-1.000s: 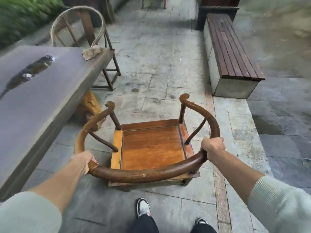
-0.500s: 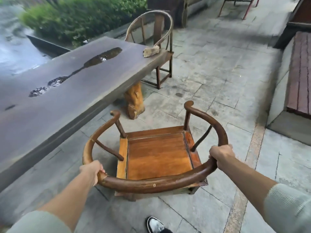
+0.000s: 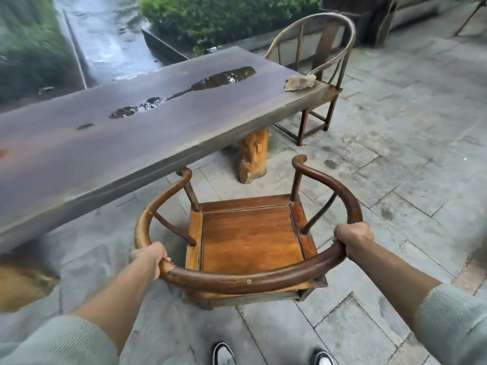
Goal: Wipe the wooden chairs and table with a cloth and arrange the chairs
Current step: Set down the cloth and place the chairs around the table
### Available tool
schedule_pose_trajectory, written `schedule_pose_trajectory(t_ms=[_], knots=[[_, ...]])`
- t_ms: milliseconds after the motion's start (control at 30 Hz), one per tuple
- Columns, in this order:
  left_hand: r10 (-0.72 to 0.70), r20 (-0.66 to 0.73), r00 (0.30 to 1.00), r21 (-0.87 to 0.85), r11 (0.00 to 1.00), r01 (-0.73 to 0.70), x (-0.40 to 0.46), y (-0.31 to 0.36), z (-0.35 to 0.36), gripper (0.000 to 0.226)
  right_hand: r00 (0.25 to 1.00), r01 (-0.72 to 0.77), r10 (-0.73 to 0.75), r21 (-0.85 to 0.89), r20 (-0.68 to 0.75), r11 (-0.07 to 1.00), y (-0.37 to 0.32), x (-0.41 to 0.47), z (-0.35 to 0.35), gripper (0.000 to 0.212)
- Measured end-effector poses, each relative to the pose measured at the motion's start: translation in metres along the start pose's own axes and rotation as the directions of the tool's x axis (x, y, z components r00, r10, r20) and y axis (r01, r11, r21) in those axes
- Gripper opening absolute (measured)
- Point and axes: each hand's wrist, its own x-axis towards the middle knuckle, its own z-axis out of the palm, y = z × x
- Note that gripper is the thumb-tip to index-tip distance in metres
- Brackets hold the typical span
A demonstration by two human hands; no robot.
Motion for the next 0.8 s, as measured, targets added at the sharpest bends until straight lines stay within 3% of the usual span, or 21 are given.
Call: schedule_pose_trajectory(t_ms=[167, 300, 367, 533, 800], knots=[[-0.068, -0.104, 0.992, -0.073, 0.996, 0.061, -0.018, -0.02, 0.018, 0.027, 0.989, 0.049, -0.045, -0.029, 0.144, 0.998, -0.025, 0.049, 0.003, 0.043], [-0.135, -0.12, 0.984, -0.188, 0.976, 0.111, -0.033, -0.034, 0.029, 0.035, 0.967, 0.151, -0.136, -0.054, 0.216, 0.987, -0.064, 0.081, 0.012, 0.04], [-0.207, -0.194, 0.959, -0.215, 0.963, 0.164, -0.036, -0.051, 0.025, 0.038, 0.942, 0.209, -0.165, -0.127, 0.293, 0.97, -0.078, 0.083, 0.031, 0.039], [-0.259, -0.267, 0.928, -0.313, 0.934, 0.171, -0.036, -0.056, 0.027, 0.026, 0.895, 0.337, -0.281, -0.112, 0.347, 0.935, -0.125, 0.082, 0.064, 0.028], [-0.331, -0.393, 0.858, -0.349, 0.917, 0.194, -0.025, -0.025, 0.033, 0.017, 0.883, 0.366, -0.296, -0.14, 0.364, 0.92, -0.166, 0.1, 0.106, 0.026]])
